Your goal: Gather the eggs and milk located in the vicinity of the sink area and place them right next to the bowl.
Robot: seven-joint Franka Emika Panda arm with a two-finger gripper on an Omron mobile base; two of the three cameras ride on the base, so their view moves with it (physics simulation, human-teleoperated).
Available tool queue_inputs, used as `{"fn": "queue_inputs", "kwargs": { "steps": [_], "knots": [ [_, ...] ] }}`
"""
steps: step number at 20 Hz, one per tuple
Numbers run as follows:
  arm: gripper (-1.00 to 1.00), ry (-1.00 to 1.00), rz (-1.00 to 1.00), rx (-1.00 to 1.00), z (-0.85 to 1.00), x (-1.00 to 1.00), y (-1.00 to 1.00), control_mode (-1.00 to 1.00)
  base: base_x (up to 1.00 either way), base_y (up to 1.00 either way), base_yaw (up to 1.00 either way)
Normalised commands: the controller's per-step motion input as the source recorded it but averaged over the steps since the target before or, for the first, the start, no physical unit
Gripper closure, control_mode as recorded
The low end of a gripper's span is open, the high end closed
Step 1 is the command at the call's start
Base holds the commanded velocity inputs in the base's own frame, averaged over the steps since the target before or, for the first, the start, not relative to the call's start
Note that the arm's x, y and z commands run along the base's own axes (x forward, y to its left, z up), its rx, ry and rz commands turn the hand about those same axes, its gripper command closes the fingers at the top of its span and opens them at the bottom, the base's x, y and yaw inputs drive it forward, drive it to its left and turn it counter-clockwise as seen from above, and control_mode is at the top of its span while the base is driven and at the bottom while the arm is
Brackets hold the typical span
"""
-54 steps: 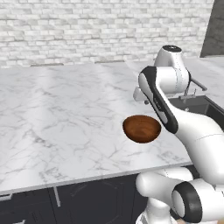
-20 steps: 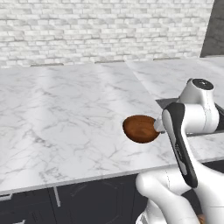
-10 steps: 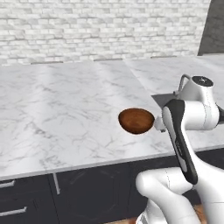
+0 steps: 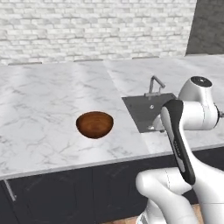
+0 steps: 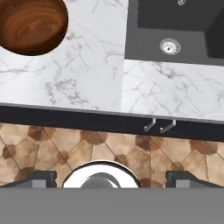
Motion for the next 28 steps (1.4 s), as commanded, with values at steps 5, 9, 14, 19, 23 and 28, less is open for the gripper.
{"fn": "queue_inputs", "kwargs": {
  "steps": [5, 9, 14, 19, 23, 28],
  "knots": [
    [-1.00, 0.00, 0.00, 0.00, 0.00, 0.00, 0.00, 1.00, -0.10, -1.00, -0.04],
    [-1.00, 0.00, 0.00, 0.00, 0.00, 0.00, 0.00, 1.00, -0.13, -1.00, -0.04],
    [-1.00, 0.00, 0.00, 0.00, 0.00, 0.00, 0.00, 1.00, -0.02, -1.00, -0.06],
    [-1.00, 0.00, 0.00, 0.00, 0.00, 0.00, 0.00, 1.00, 0.03, -0.81, -0.04],
    [-1.00, 0.00, 0.00, 0.00, 0.00, 0.00, 0.00, 1.00, 0.28, -0.39, -0.01],
    [-1.00, 0.00, 0.00, 0.00, 0.00, 0.00, 0.00, 1.00, 0.30, -0.17, -0.01]
  ]
}}
